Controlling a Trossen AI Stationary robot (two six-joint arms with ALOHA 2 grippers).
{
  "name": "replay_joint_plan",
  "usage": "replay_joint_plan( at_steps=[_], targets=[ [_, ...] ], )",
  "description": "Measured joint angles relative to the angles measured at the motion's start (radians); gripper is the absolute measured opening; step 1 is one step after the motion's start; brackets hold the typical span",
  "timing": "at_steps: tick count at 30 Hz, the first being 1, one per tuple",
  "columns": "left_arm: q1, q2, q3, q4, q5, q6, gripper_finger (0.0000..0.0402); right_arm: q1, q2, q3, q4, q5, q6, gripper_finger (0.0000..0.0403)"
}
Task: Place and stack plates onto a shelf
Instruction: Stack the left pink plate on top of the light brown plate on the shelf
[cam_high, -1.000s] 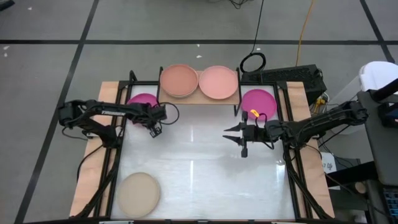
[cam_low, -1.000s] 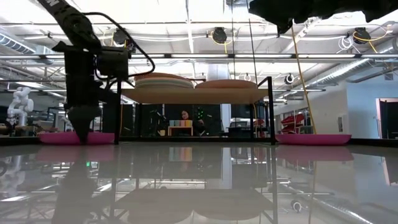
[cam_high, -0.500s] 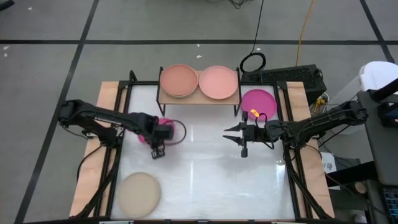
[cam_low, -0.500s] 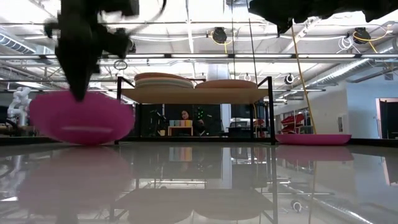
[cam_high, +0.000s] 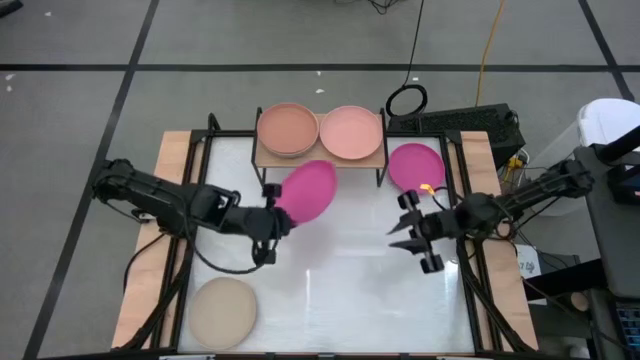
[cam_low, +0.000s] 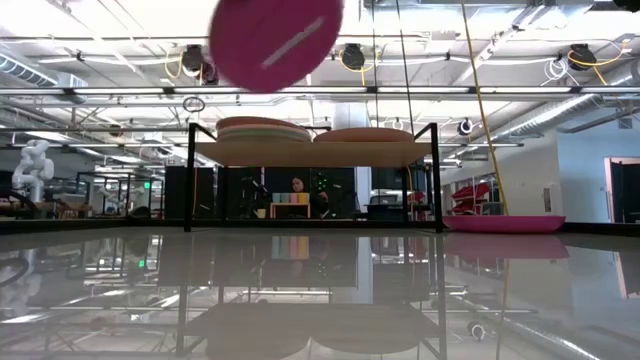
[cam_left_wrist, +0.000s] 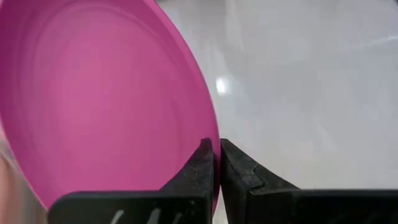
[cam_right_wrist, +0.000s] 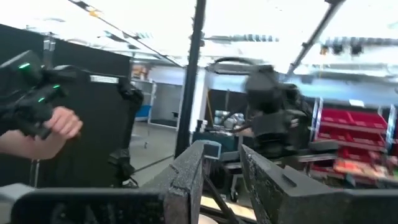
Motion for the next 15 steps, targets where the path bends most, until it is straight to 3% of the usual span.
replay_joint_plan(
  at_steps=[7,10,15],
  targets=[
    [0.167,0.003,0.01,0.301,0.001,0.422,0.001,0.056,0.004,0.0,0.082,-0.036,-0.071,0.0091],
    [0.269,0.016,0.011,0.397,0.065,0.547,0.001,0.077,0.018,0.0,0.127,-0.101,-0.09,0.0091],
    [0.446,0.067,0.01,0.488,0.207,0.637,0.001,0.091,0.018,0.0,0.119,-0.101,-0.142,0.0091]
  ],
)
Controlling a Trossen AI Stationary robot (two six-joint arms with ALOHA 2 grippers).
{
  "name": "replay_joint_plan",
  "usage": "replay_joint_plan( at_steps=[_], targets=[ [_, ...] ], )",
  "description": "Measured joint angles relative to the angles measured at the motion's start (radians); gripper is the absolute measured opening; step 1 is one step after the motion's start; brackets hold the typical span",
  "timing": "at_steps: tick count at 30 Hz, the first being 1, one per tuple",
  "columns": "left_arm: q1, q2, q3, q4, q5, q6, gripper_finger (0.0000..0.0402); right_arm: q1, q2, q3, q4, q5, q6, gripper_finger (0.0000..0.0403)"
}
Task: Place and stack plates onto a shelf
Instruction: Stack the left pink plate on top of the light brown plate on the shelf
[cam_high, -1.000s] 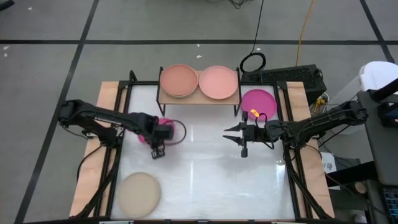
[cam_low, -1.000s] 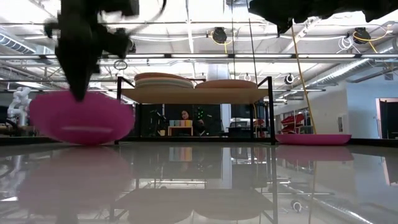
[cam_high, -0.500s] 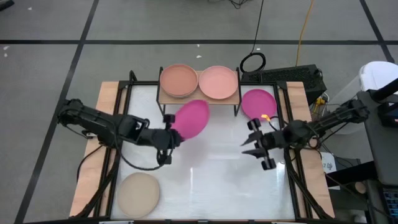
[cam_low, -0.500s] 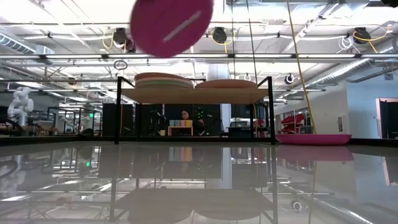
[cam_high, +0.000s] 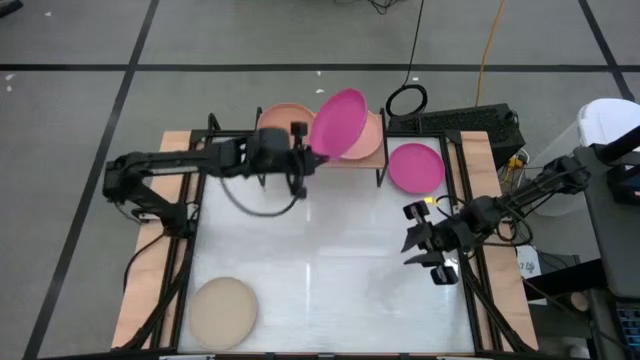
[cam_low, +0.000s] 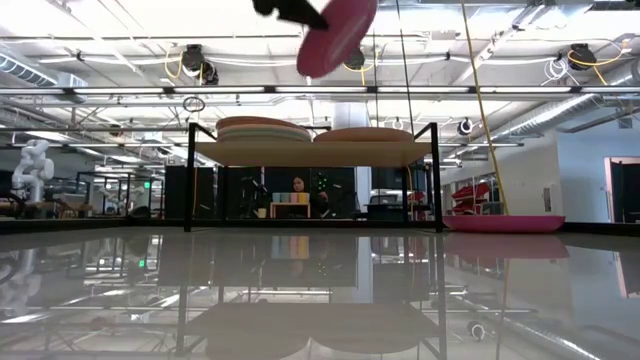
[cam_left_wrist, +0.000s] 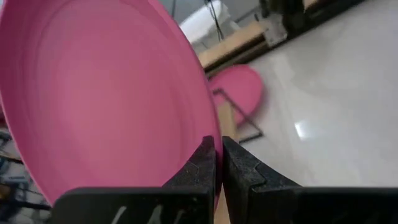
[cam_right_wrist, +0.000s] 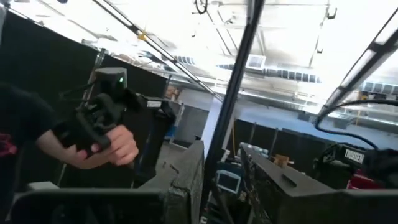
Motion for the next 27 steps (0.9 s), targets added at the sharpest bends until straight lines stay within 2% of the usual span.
replay_joint_plan(
  at_steps=[3,8,14,17,27],
  targets=[
    [0.073,0.055,0.001,0.061,0.068,0.034,0.001,-0.002,0.001,0.0,-0.005,0.004,-0.003,0.0091],
    [0.137,0.164,0.0,0.081,0.114,0.157,0.001,-0.001,0.002,0.0,-0.017,0.002,-0.003,0.0091],
    [0.158,0.282,-0.001,0.105,0.112,0.244,0.0011,-0.001,0.001,0.0,-0.033,0.045,-0.01,0.0091],
    [0.165,0.311,-0.001,0.108,0.073,0.245,0.0025,-0.003,0.002,0.0,-0.041,0.058,-0.011,0.0091],
    [0.165,0.314,0.0,0.128,0.021,0.224,0.0076,-0.004,0.002,0.0,-0.046,0.056,-0.011,0.0091]
  ],
)
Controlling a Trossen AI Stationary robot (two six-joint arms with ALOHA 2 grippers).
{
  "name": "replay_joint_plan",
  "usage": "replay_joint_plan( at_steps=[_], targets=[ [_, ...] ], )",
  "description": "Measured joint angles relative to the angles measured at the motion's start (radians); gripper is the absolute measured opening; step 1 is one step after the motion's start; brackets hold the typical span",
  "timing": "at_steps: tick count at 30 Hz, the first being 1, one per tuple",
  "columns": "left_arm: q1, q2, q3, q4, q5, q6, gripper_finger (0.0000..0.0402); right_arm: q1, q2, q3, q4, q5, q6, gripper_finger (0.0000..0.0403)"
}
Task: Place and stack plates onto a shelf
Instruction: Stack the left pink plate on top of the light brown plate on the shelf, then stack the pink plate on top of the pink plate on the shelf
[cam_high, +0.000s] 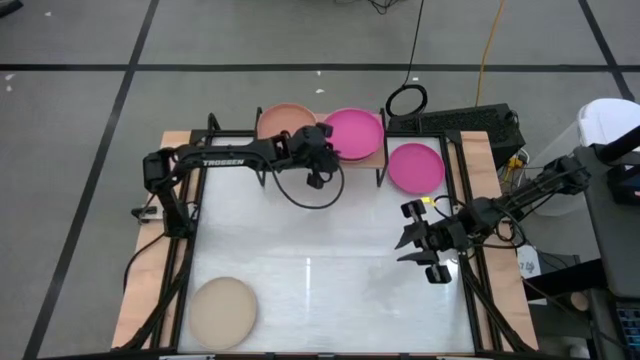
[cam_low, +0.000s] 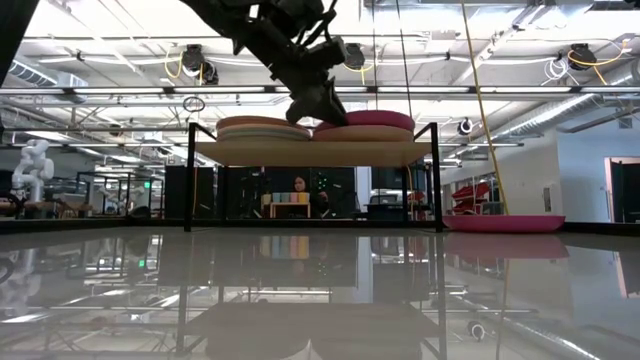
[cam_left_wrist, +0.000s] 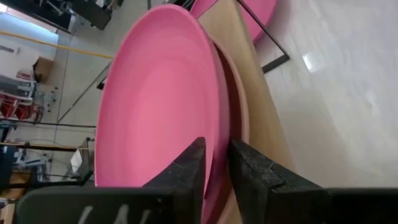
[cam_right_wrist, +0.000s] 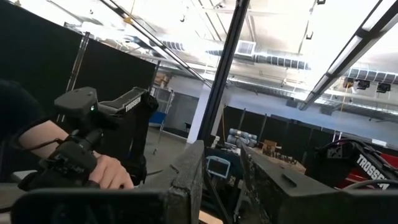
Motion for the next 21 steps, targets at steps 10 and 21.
replay_joint_plan(
  at_steps=[10,21],
  targets=[
    [-0.014,-0.023,0.0,-0.001,-0.089,-0.023,0.0168,0.0,0.0,0.0,-0.019,0.0,0.0,0.0091],
    [-0.104,-0.235,0.0,-0.005,-0.13,-0.215,0.0234,0.0,0.0,0.0,-0.068,0.13,0.013,0.0091]
  ],
)
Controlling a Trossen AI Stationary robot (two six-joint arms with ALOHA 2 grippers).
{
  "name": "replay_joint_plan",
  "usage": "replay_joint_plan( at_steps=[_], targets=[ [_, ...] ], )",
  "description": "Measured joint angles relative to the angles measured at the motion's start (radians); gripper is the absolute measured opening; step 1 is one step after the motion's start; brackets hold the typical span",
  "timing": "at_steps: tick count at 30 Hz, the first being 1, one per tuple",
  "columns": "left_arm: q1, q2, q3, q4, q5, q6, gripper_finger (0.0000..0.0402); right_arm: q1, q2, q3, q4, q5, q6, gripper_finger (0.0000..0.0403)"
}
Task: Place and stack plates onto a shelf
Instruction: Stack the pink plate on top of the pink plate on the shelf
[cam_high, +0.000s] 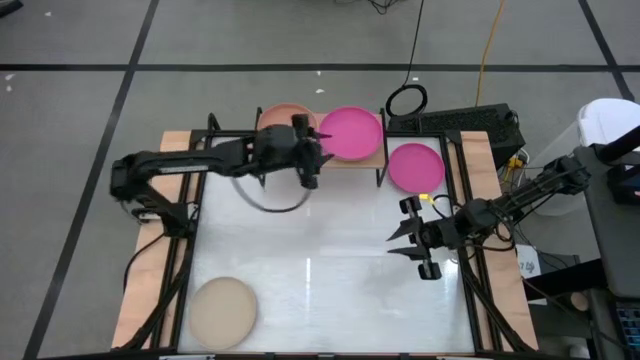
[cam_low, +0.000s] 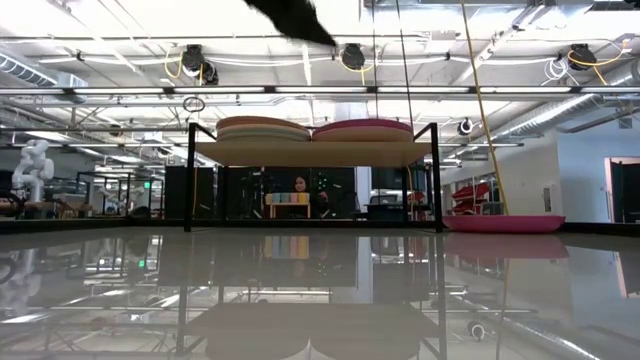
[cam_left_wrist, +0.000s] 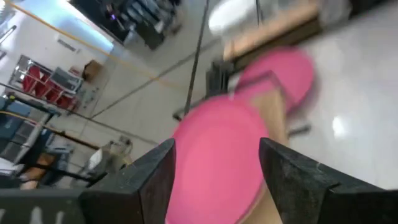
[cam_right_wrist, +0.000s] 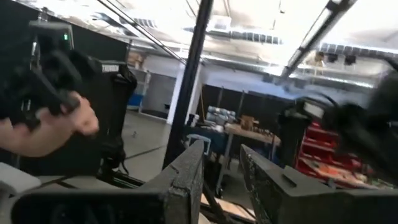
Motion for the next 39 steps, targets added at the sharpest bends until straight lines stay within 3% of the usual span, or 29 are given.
replay_joint_plan(
  at_steps=[7,12,15,26,32,39],
  targets=[
    [-0.118,-0.225,0.001,-0.108,0.0,-0.211,0.0234,0.0,0.0,0.0,-0.029,0.1,0.019,0.0091],
    [-0.159,-0.372,-0.009,-0.294,-0.002,-0.362,0.0234,0.001,0.0,0.0,-0.04,0.102,0.043,0.0091],
    [-0.205,-0.457,-0.081,-0.318,-0.002,-0.447,0.0234,0.001,0.0,0.0,-0.04,0.104,0.043,0.0091],
    [-0.408,-0.717,-0.561,0.02,-0.045,-0.601,0.0234,0.0,0.0,0.0,-0.033,0.125,0.055,0.0091],
    [-0.411,-0.728,-0.658,0.051,-0.047,-0.542,0.0234,-0.006,-0.021,0.025,-0.136,0.388,0.106,0.0091],
    [-0.41,-0.719,-0.711,0.051,-0.047,-0.609,0.0234,-0.041,-0.038,0.172,-0.483,0.396,0.194,0.0091]
  ],
)
